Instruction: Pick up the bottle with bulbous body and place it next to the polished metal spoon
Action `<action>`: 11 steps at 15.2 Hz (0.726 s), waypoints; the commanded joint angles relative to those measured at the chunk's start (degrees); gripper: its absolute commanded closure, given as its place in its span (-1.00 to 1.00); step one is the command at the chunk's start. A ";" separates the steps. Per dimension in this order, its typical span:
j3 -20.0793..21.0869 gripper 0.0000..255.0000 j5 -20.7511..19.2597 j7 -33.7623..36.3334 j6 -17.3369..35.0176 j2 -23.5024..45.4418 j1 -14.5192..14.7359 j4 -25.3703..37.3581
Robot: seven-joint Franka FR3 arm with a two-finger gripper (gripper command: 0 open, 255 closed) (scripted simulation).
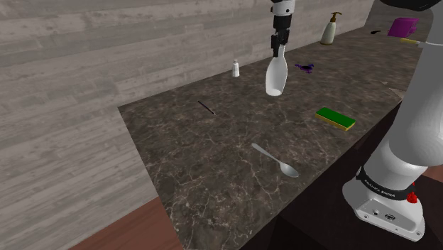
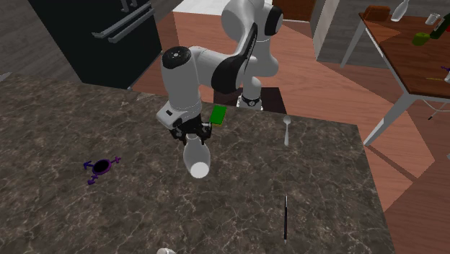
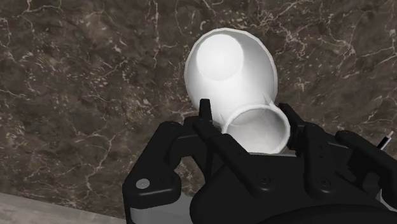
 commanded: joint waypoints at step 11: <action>-0.03 1.00 -0.03 0.01 -1.51 -0.05 -0.04 1.47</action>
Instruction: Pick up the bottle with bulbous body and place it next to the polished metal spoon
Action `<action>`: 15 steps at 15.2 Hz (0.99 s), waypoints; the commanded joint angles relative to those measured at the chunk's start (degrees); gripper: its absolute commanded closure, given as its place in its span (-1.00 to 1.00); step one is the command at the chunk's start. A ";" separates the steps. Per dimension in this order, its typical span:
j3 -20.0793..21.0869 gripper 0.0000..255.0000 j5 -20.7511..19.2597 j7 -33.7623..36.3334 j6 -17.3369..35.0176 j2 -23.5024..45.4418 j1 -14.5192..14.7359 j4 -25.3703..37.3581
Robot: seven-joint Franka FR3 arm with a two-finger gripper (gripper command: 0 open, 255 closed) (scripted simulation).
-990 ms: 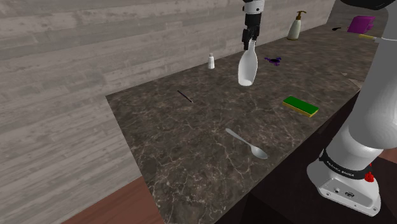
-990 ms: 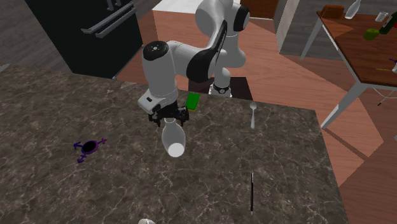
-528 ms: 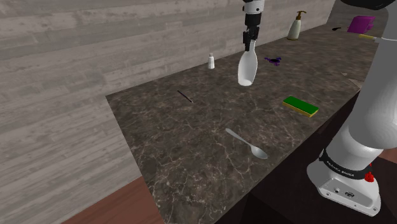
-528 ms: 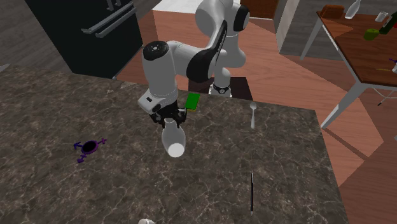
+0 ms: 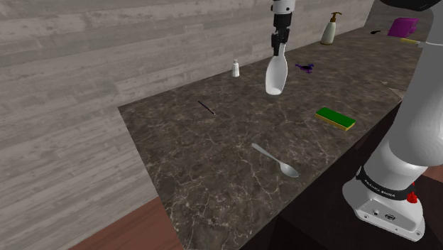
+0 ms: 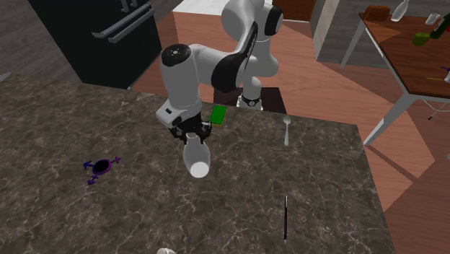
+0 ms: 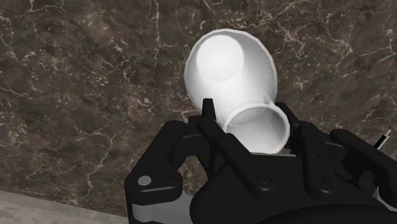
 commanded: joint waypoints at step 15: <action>-0.29 1.00 0.58 -0.40 -12.14 1.64 -0.80 13.68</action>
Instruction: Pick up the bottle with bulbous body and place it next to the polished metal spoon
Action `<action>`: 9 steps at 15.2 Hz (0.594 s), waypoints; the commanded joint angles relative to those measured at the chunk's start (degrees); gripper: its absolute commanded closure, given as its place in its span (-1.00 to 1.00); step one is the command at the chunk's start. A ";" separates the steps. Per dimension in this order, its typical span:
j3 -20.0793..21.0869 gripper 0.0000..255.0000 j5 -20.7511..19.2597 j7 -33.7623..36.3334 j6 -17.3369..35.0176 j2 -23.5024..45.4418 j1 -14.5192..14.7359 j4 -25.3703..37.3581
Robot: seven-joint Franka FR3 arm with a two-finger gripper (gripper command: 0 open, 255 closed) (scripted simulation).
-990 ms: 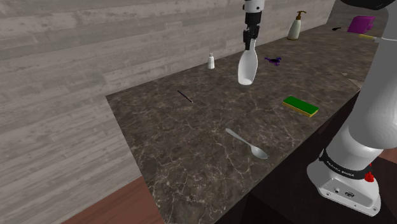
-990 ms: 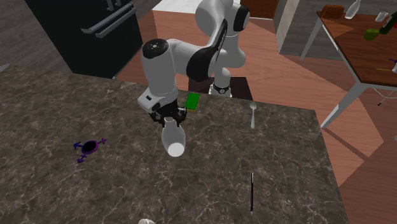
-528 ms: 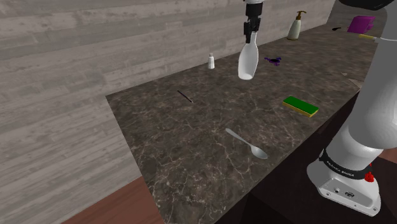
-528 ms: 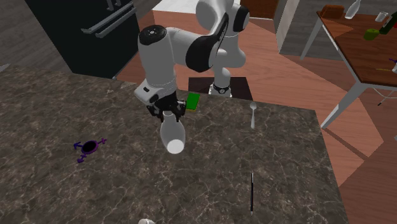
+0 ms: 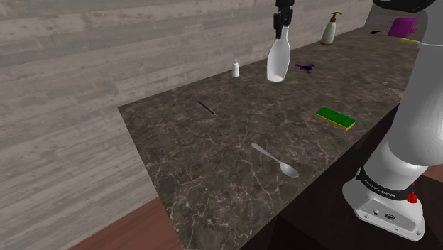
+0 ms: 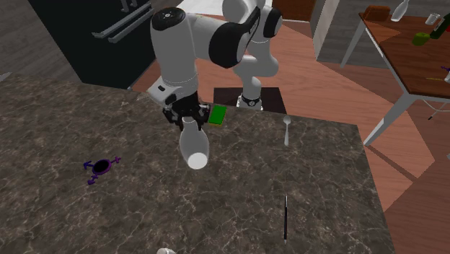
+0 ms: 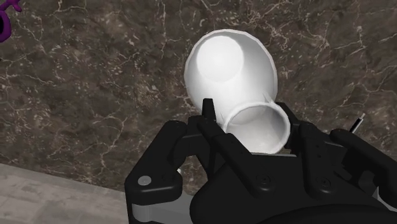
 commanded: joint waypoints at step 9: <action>2.66 1.00 -6.77 6.37 -4.03 -19.39 4.20 -14.21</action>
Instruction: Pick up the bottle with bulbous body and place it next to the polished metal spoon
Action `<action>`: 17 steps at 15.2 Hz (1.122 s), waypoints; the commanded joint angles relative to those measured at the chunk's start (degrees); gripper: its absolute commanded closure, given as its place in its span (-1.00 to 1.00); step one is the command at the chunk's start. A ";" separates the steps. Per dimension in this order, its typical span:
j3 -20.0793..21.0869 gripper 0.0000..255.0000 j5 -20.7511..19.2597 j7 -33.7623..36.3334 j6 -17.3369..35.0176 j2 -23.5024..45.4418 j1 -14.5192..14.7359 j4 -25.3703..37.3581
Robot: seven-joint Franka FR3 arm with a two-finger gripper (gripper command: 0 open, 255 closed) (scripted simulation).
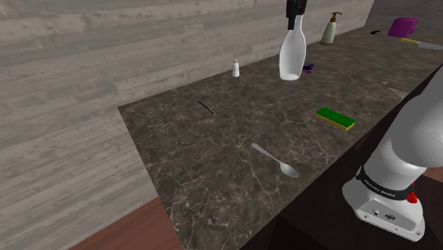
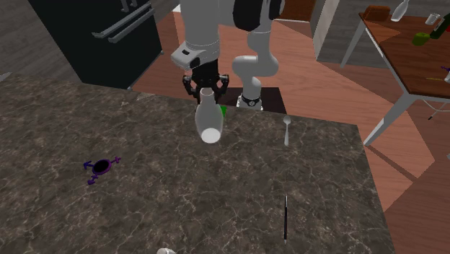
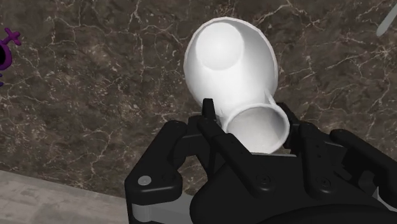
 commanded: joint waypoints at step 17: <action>10.78 1.00 -3.33 11.68 -19.28 -27.83 1.68 -8.61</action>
